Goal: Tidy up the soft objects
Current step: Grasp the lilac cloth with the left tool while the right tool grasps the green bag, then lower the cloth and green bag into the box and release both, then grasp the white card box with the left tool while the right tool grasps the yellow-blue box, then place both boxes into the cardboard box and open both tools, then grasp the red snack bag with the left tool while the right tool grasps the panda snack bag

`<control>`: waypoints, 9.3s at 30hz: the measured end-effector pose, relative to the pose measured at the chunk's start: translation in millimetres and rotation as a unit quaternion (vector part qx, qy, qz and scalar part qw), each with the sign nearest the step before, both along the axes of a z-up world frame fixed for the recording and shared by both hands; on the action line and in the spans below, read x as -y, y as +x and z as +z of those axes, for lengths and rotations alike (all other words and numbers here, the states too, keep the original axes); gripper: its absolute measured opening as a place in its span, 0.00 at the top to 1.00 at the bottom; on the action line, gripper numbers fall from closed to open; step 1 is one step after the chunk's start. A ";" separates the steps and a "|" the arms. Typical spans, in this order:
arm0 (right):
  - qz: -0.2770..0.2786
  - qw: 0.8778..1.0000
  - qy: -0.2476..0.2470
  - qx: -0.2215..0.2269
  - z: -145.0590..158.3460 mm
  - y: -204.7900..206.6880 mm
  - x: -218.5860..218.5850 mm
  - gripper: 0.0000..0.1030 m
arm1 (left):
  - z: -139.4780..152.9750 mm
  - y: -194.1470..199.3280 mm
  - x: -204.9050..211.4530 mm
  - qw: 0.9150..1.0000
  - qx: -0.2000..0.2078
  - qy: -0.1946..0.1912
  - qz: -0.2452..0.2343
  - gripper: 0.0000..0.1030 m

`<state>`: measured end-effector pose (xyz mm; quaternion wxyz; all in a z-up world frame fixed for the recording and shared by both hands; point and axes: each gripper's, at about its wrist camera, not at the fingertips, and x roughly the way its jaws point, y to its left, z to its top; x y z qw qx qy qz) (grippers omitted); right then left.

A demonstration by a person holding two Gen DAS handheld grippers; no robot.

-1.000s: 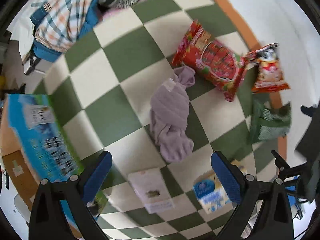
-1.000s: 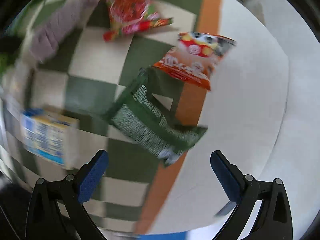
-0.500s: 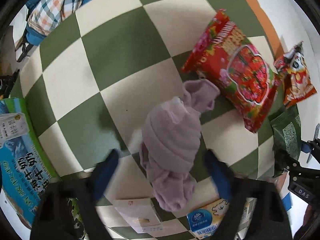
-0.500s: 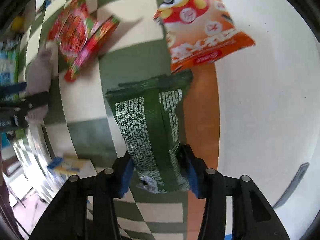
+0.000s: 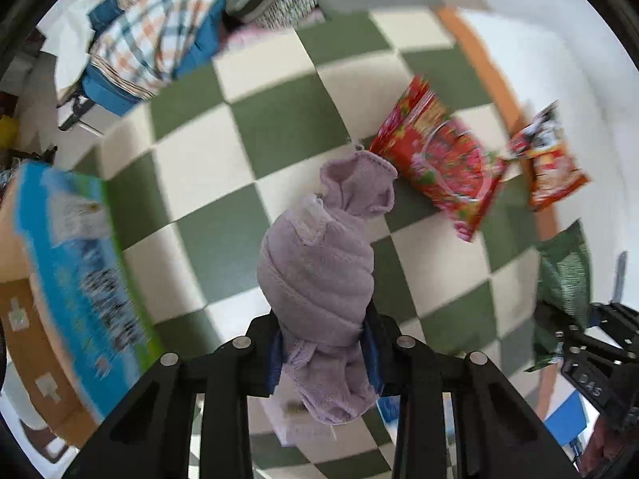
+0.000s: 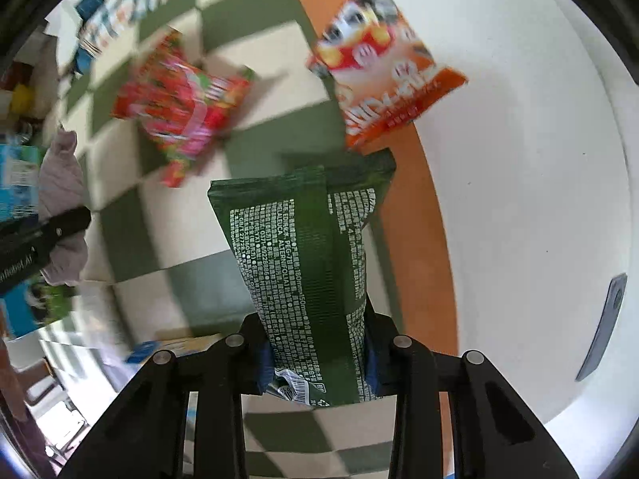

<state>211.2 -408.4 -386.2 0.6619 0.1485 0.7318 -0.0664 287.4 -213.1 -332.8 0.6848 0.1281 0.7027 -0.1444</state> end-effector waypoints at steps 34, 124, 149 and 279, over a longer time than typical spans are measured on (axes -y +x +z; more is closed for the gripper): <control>0.102 0.980 0.101 0.134 167.0 92.6 -402.9 0.66 | 125.9 20.6 -392.7 0.964 0.117 -0.010 0.239 0.71; -0.149 0.981 0.050 0.118 129.6 -75.9 -195.6 0.00 | 140.1 -65.7 -165.7 0.992 0.124 0.016 -0.009 0.02; -0.098 0.991 0.054 -0.073 -35.7 -99.4 -86.6 0.27 | -50.3 -44.8 -46.8 0.991 -0.105 0.072 -0.031 0.02; 0.177 0.971 -0.014 0.162 155.7 -11.4 -442.6 0.03 | 142.7 -99.0 -406.5 0.960 0.135 0.001 0.247 0.01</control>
